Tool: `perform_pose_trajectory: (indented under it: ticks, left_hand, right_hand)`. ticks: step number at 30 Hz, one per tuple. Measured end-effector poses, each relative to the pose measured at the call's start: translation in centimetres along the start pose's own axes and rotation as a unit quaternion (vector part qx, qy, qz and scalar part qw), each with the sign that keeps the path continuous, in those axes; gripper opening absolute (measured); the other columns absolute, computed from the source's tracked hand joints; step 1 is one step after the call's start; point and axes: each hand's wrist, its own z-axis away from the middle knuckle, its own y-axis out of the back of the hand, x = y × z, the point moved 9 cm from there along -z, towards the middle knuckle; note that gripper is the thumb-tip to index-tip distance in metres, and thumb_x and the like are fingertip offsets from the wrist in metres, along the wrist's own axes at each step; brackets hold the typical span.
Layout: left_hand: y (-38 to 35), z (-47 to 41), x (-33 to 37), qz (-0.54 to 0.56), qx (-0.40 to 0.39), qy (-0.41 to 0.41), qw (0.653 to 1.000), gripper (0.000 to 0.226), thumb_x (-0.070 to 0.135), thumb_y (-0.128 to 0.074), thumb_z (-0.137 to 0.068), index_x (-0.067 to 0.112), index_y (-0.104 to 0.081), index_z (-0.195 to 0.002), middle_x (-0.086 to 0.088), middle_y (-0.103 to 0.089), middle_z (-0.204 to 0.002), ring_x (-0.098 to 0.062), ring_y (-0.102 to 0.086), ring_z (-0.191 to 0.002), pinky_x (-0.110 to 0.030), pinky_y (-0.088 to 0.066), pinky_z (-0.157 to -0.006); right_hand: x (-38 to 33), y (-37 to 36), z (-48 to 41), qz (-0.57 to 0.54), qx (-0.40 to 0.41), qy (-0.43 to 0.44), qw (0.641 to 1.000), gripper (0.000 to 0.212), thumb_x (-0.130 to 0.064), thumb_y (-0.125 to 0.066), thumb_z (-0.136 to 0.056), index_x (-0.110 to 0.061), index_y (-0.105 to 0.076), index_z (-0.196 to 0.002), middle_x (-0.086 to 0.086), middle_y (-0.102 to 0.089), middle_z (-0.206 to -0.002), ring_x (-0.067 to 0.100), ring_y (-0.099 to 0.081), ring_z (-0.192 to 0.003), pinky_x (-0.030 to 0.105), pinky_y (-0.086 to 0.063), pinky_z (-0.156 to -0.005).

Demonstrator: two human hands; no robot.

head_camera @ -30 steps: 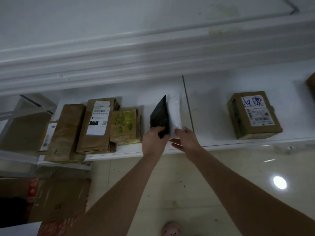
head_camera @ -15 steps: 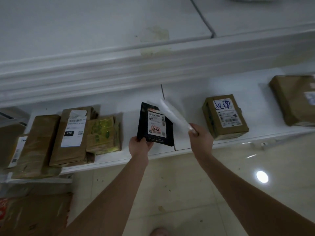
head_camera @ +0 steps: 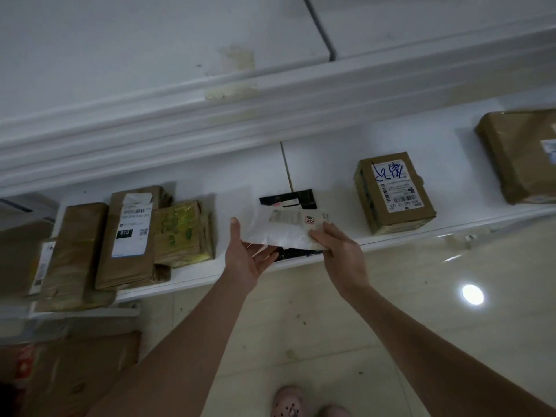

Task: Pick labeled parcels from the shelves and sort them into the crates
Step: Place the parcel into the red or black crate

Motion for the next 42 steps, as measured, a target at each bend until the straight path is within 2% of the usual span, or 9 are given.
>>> perform_pose_trajectory:
  ticks: [3, 6, 12, 17, 22, 29, 32, 36, 42]
  left_hand:
    - [0.3, 0.8, 0.9, -0.024, 0.007, -0.021, 0.999, 0.025, 0.033, -0.066, -0.088, 0.011, -0.062, -0.100, -0.009, -0.065, -0.099, -0.023, -0.066, -0.084, -0.032, -0.059, -0.064]
    - [0.8, 1.6, 1.7, -0.037, 0.026, -0.058, 0.997, 0.010, 0.006, -0.063, -0.089, 0.008, -0.064, -0.099, -0.008, -0.068, -0.095, -0.020, -0.067, -0.079, -0.026, -0.058, -0.058]
    - [1.0, 3.7, 2.2, -0.156, 0.013, -0.090, 0.984, 0.015, 0.005, -0.057, -0.091, 0.015, -0.067, -0.098, -0.007, -0.068, -0.101, -0.022, -0.065, -0.090, -0.029, -0.056, -0.068]
    - [0.2, 5.9, 4.1, -0.300, -0.043, -0.098, 0.948, 0.019, 0.005, -0.052, -0.095, 0.018, -0.065, -0.102, -0.007, -0.065, -0.103, -0.022, -0.062, -0.092, -0.034, -0.054, -0.080]
    - [0.8, 7.5, 6.3, -0.262, -0.034, -0.125, 0.956, 0.026, 0.007, -0.059, -0.091, 0.014, -0.061, -0.117, -0.014, -0.066, -0.114, -0.026, -0.066, -0.096, -0.036, -0.057, -0.077]
    - [4.3, 10.6, 3.6, -0.228, 0.025, -0.085, 0.970, 0.041, 0.010, -0.068, -0.086, 0.012, -0.055, -0.125, 0.000, -0.068, -0.092, -0.017, -0.064, -0.078, -0.032, -0.051, -0.080]
    - [6.0, 11.7, 3.5, -0.211, 0.067, -0.105, 0.970, 0.040, 0.001, -0.069, -0.083, 0.008, -0.058, -0.122, -0.005, -0.069, -0.094, -0.015, -0.063, -0.070, -0.026, -0.052, -0.070]
    - [7.8, 13.5, 4.2, -0.185, 0.094, -0.133, 0.969, 0.039, -0.004, -0.067, -0.083, 0.008, -0.060, -0.119, -0.003, -0.070, -0.091, -0.018, -0.066, -0.076, -0.032, -0.055, -0.074]
    - [12.2, 16.9, 5.3, -0.185, 0.150, -0.164, 0.957, 0.041, -0.001, -0.068, -0.082, 0.008, -0.059, -0.121, -0.009, -0.071, -0.101, -0.029, -0.069, -0.092, -0.043, -0.057, -0.082]
  right_hand:
    - [-0.4, 0.2, 0.5, 0.033, -0.039, -0.004, 0.999, 0.049, 0.001, -0.057, -0.090, -0.025, -0.058, -0.132, 0.010, -0.037, -0.151, 0.030, -0.048, -0.130, 0.048, -0.050, -0.096]
    - [2.1, -0.5, 1.6, -0.011, -0.105, -0.163, 0.981, 0.081, -0.011, -0.063, -0.090, -0.032, -0.016, -0.152, 0.004, -0.012, -0.160, 0.025, -0.030, -0.141, 0.041, -0.040, -0.106]
    - [3.2, 0.7, 3.0, -0.322, -0.011, -0.342, 0.882, 0.070, -0.033, -0.060, -0.092, -0.013, -0.026, -0.150, 0.012, -0.041, -0.147, 0.028, -0.042, -0.132, 0.040, -0.035, -0.104]
    - [1.5, 3.3, 0.9, -0.153, -0.033, -0.250, 0.955, 0.103, -0.069, -0.070, -0.058, -0.025, -0.033, -0.143, 0.006, -0.049, -0.138, 0.028, -0.052, -0.123, 0.054, -0.048, -0.096]
    - [0.3, 3.8, 1.5, -0.088, -0.098, -0.262, 0.956, 0.032, -0.028, -0.065, -0.083, -0.018, -0.061, -0.113, -0.001, -0.064, -0.094, 0.015, -0.060, -0.076, 0.026, -0.046, -0.059]
    - [-1.5, 2.9, 3.2, -0.256, -0.034, -0.317, 0.912, 0.003, -0.013, -0.064, -0.085, -0.013, -0.063, -0.088, -0.001, -0.060, -0.074, 0.021, -0.058, -0.074, 0.024, -0.044, -0.059]
    - [-2.9, 2.0, 3.9, -0.232, -0.070, -0.305, 0.921, 0.003, -0.015, -0.063, -0.086, -0.017, -0.062, -0.085, 0.001, -0.064, -0.082, 0.018, -0.060, -0.075, 0.029, -0.050, -0.067]
    - [-5.5, 1.2, 4.5, -0.207, -0.105, -0.257, 0.938, 0.032, -0.013, -0.063, -0.087, -0.018, -0.062, -0.119, 0.005, -0.067, -0.099, 0.014, -0.062, -0.074, 0.028, -0.052, -0.068]
    - [-9.8, -0.7, 5.7, -0.175, -0.147, -0.209, 0.951, 0.038, -0.013, -0.068, -0.083, -0.017, -0.063, -0.121, 0.007, -0.068, -0.108, 0.022, -0.065, -0.090, 0.035, -0.055, -0.081]
